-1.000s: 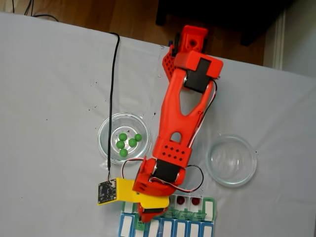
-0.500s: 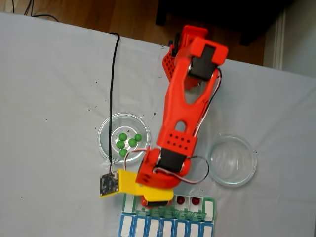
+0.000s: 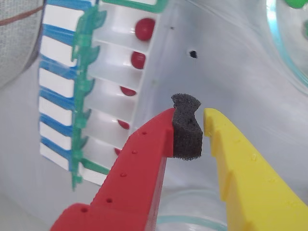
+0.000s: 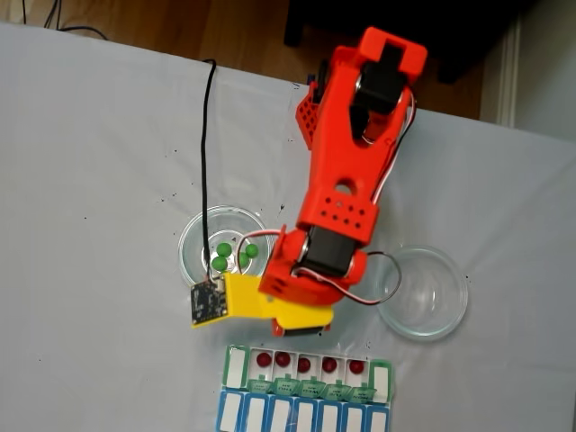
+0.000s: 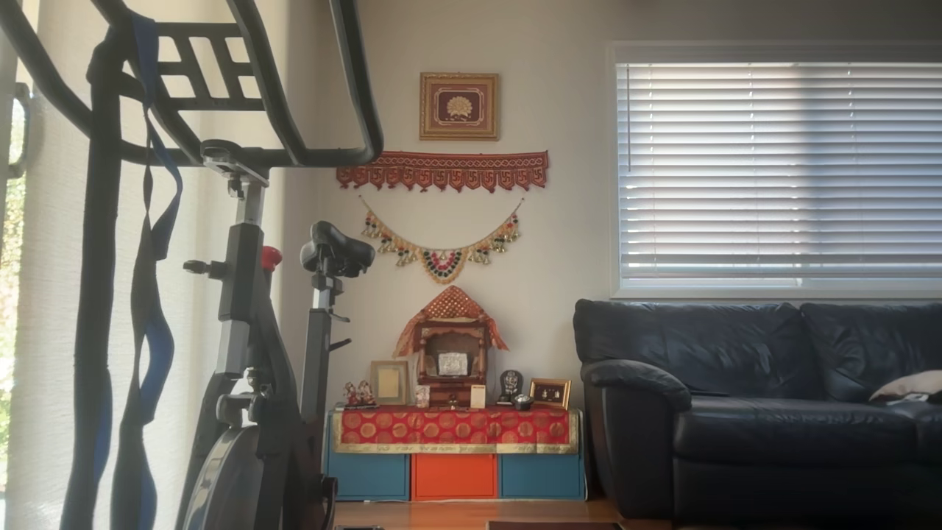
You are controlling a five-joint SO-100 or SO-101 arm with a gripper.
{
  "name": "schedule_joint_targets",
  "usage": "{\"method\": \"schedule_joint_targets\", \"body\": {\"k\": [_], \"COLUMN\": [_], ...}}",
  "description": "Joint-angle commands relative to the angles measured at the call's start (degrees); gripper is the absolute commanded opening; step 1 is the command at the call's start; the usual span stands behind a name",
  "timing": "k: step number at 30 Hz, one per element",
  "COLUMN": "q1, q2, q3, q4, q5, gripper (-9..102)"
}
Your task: Sort medicines into box.
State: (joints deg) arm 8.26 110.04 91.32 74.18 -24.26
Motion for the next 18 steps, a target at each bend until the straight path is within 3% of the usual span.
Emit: {"method": "schedule_joint_targets", "body": {"k": [1,18], "q1": [1.9,18.4], "q2": [7.1,2.6], "q3": [-3.8,-2.5], "q4": [6.6,18.5], "q5": [-3.9,-30.8], "gripper": [5,8]}}
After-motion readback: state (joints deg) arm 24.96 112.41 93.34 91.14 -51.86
